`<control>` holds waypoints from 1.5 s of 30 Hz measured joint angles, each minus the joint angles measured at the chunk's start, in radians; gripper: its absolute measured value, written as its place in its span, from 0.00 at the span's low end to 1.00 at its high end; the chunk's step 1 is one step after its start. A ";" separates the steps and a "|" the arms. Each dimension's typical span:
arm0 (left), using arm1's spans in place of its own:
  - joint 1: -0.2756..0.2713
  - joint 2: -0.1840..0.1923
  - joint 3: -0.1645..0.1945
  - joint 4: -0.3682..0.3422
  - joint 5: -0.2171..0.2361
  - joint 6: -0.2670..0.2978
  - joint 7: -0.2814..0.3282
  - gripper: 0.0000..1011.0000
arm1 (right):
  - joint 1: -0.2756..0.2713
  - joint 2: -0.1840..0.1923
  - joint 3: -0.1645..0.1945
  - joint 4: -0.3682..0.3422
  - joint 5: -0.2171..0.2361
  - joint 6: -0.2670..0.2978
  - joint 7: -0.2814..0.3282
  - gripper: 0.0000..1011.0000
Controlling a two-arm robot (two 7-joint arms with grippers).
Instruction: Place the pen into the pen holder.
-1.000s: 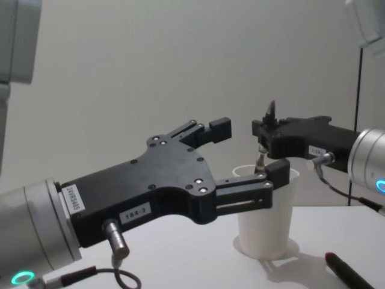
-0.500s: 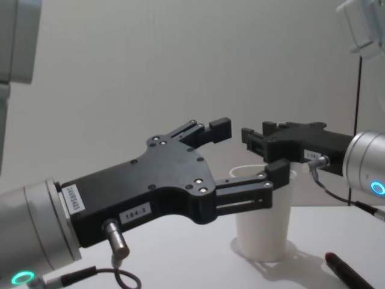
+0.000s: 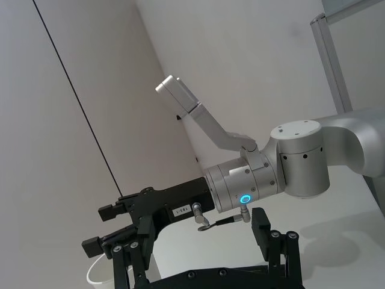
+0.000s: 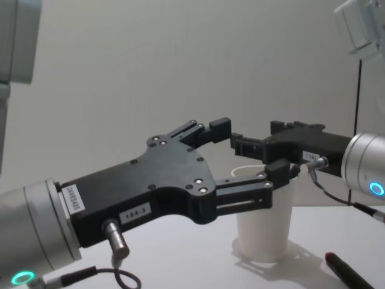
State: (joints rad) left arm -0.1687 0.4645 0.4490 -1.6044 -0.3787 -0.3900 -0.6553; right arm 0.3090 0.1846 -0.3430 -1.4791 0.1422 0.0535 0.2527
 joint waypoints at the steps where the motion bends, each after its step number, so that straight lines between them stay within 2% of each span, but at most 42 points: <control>1: 0.000 0.000 0.000 0.000 0.000 0.000 0.000 0.99 | 0.000 0.000 0.000 0.000 0.002 -0.001 0.001 0.85; 2: 0.000 0.000 0.000 0.000 0.000 0.000 0.000 0.99 | 0.000 0.000 0.000 0.000 0.003 -0.002 0.001 0.85; 3: 0.000 0.000 0.000 0.000 0.000 0.000 0.000 0.99 | 0.000 0.000 0.001 0.000 0.004 -0.004 0.001 0.91; 6: 0.000 0.000 0.000 0.000 0.000 0.000 0.000 0.99 | -0.001 0.001 0.002 0.000 0.012 -0.012 0.002 0.99; 16: 0.000 0.000 0.000 0.000 0.000 0.000 0.000 0.99 | -0.016 0.015 0.016 -0.015 0.058 -0.055 0.006 0.99; 26: 0.000 0.000 0.000 0.000 0.000 0.000 0.000 0.99 | -0.050 0.045 0.038 -0.060 0.117 -0.089 0.001 0.99; 33: 0.000 0.000 0.000 0.000 0.000 0.000 0.001 0.99 | -0.060 0.053 0.043 -0.074 0.128 -0.094 -0.004 0.99; 39: -0.003 -0.004 0.000 0.000 0.007 0.020 0.032 0.99 | -0.085 0.062 0.050 -0.093 0.129 -0.088 -0.021 0.99; 45: -0.011 -0.014 0.001 -0.003 0.027 0.065 0.103 0.99 | -0.136 0.081 0.064 -0.134 0.133 -0.073 -0.056 0.99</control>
State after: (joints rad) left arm -0.1795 0.4510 0.4498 -1.6072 -0.3513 -0.3249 -0.5527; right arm 0.1729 0.2660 -0.2786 -1.6135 0.2748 -0.0191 0.1966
